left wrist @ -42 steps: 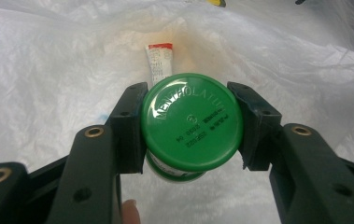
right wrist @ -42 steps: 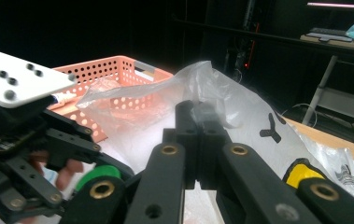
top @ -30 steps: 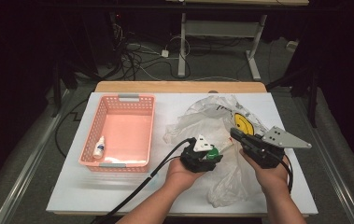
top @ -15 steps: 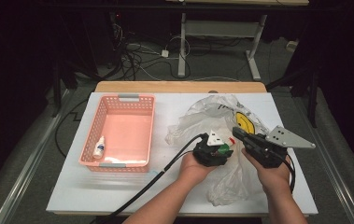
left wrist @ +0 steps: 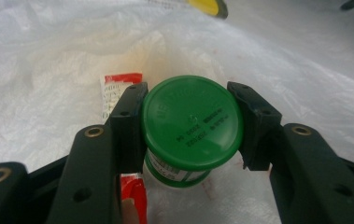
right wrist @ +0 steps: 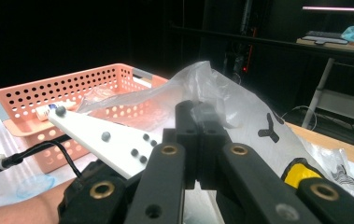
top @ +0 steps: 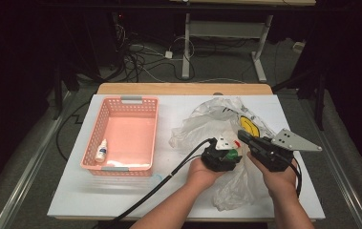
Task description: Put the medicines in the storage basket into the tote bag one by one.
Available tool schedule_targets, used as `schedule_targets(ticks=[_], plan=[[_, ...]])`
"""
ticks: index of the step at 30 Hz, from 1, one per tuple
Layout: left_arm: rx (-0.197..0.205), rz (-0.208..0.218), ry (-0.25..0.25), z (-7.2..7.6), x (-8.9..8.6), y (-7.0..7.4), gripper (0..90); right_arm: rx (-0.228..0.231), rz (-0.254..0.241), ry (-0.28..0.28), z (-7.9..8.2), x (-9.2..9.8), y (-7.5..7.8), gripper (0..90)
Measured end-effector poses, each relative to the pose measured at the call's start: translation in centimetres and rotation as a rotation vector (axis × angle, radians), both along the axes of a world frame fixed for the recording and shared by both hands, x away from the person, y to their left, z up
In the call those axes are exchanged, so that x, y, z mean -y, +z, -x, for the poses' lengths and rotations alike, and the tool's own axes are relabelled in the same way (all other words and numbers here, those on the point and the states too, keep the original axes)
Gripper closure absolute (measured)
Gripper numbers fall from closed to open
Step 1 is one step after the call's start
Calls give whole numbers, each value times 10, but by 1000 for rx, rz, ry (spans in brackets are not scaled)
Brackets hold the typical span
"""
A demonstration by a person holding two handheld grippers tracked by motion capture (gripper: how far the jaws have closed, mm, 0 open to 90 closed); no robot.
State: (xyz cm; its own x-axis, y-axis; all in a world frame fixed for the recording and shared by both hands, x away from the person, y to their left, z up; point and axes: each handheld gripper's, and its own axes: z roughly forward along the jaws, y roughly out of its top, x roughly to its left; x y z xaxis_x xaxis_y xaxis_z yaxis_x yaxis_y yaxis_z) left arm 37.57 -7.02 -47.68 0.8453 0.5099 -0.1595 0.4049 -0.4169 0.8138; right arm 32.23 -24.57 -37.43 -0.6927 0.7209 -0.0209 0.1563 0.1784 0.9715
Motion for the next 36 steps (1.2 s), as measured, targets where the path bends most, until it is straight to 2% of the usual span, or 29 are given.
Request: schedule_targets(ticks=[3, 5, 10, 12, 15, 20, 23, 27, 33, 36], plan=[[-30, 12, -1, -1, 1, -3, 494, -1, 2, 0, 0, 0, 0, 900], [-25, 8, -2, -1, 0, -3, 489, -2, 0, -1, 0, 0, 0, 900], [-17, -2, -10, 0, -4, 1, 389, -3, -2, 0, 0, 0, -1, 900], [-17, 7, -14, 3, -7, 2, 387, -3, -2, -1, -1, 0, -1, 900], [-8, 17, -17, 8, -13, 5, 382, -3, -3, -1, -1, 1, -1, 900], [8, 12, -33, 16, -24, 10, 321, 4, 4, -2, -1, 1, 0, 900], [-9, 18, -35, 20, -30, 12, 261, 4, 6, -4, 0, 1, 0, 900], [-33, 20, -23, 26, -40, 14, 192, -3, 5, -7, 0, 0, -1, 900], [-17, 29, 0, 36, -56, 18, 143, 1, 8, -5, -1, -1, -2, 900], [-17, 39, 13, 40, -65, 22, 70, -3, 13, -7, -1, -2, -2, 900]])
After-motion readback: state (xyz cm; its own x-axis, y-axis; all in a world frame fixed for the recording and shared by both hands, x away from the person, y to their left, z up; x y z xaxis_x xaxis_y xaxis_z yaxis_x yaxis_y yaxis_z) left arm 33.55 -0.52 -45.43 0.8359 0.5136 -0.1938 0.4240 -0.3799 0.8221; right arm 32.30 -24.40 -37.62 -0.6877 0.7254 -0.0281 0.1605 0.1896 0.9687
